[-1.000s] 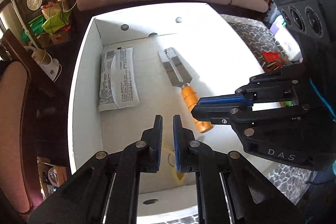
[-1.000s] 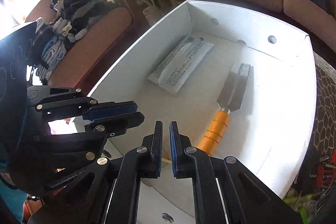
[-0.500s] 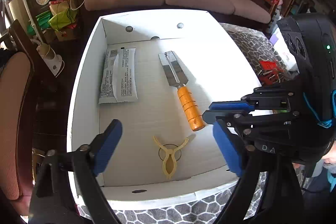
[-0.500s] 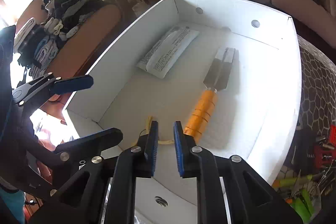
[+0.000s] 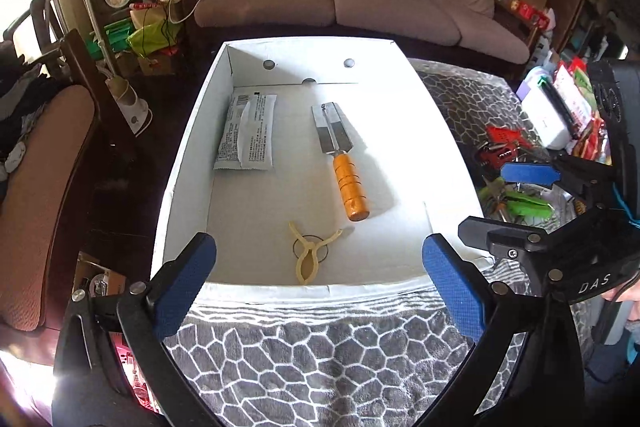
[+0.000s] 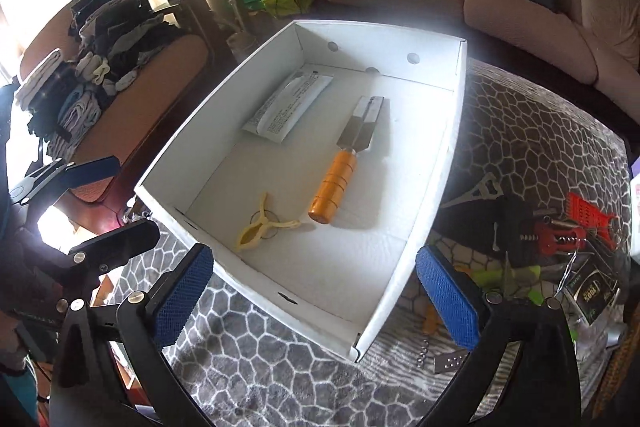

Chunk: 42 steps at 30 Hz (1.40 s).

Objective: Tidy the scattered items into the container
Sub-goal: 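Withdraw the right tool from the box back over the table, then move the right tool toward the black tea box among the tools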

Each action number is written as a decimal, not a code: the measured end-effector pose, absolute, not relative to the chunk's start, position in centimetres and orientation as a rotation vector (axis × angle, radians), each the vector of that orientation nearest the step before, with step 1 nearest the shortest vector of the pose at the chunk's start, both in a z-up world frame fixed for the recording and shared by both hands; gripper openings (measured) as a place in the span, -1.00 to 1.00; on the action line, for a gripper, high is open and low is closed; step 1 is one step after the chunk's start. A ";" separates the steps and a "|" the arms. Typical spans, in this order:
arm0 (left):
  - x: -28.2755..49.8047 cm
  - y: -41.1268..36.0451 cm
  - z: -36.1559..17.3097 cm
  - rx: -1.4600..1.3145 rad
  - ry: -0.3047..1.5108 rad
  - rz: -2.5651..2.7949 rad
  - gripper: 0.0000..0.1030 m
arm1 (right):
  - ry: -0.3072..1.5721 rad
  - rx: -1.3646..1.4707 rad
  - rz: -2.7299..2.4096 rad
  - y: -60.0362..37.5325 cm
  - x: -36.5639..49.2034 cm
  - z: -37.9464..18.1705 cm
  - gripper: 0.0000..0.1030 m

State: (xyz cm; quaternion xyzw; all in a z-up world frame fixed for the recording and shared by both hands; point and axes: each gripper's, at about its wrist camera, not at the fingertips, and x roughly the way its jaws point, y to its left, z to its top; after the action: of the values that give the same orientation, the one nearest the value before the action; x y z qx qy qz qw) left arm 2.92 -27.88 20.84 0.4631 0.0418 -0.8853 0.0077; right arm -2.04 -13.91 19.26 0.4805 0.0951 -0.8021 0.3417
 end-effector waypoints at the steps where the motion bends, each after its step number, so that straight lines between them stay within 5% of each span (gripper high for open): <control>1: 3.4 -27.6 21.2 1.436 0.131 -2.771 1.00 | 0.253 1.241 -2.093 -13.5 -1.6 19.5 1.00; 23: 8.4 -13.4 24.7 1.403 0.120 -2.912 1.00 | 0.208 1.196 -2.256 3.0 3.7 23.1 1.00; 35: 4.0 -1.2 18.4 1.617 0.135 -2.981 1.00 | -0.042 1.317 -2.410 22.7 0.3 20.8 1.00; 42: 1.0 2.8 15.1 1.684 0.134 -3.003 1.00 | 0.064 1.317 -2.416 24.3 -1.3 17.8 1.00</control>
State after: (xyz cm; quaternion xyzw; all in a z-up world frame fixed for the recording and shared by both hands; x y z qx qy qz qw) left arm 0.98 2.84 15.13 0.4830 0.0385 -0.8616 -0.1515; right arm -1.31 24.29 17.82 0.4696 0.0230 -0.8612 0.1933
